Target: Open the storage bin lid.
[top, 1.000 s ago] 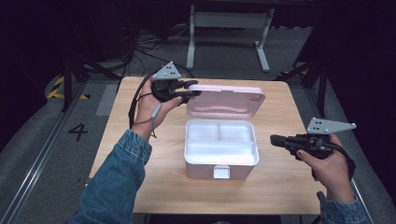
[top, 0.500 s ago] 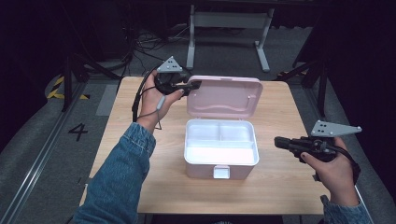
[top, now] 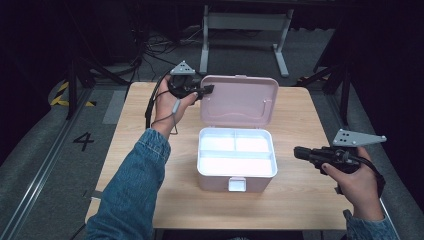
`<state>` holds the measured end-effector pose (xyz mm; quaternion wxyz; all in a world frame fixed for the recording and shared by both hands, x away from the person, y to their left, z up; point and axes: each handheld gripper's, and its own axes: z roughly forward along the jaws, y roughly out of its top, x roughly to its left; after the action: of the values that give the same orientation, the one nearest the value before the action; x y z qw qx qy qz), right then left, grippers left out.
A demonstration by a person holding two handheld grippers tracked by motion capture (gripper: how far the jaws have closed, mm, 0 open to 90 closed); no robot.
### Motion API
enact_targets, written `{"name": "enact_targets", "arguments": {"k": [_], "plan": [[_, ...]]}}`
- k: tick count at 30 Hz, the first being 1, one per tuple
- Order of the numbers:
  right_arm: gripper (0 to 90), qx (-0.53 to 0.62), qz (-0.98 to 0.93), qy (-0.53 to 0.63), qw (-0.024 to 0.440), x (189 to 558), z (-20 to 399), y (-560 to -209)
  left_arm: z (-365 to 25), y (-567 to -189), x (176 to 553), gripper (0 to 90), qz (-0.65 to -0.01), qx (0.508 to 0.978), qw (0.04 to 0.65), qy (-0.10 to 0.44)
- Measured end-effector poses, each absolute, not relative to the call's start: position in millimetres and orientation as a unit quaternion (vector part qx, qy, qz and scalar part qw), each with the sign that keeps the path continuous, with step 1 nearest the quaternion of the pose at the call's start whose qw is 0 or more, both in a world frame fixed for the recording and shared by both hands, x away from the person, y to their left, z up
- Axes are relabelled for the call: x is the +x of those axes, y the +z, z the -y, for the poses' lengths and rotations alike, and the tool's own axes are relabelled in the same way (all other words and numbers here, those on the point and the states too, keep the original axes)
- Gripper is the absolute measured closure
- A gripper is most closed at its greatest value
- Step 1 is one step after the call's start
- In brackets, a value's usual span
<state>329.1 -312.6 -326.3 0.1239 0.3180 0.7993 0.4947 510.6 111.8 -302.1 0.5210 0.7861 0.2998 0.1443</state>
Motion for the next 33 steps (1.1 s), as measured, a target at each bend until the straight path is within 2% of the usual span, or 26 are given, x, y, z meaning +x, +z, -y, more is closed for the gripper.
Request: {"name": "enact_targets", "arguments": {"k": [16,33], "plan": [[85.4,0.323,-0.799,0.493,0.118,332,313,-330,-113,-327,537,67.9,-0.343,0.796,0.485,0.121],[84.3,0.33,-0.799,0.49,0.114,334,318,-333,-112,-350,554,62.6,-0.366,0.803,0.459,0.102]]}}
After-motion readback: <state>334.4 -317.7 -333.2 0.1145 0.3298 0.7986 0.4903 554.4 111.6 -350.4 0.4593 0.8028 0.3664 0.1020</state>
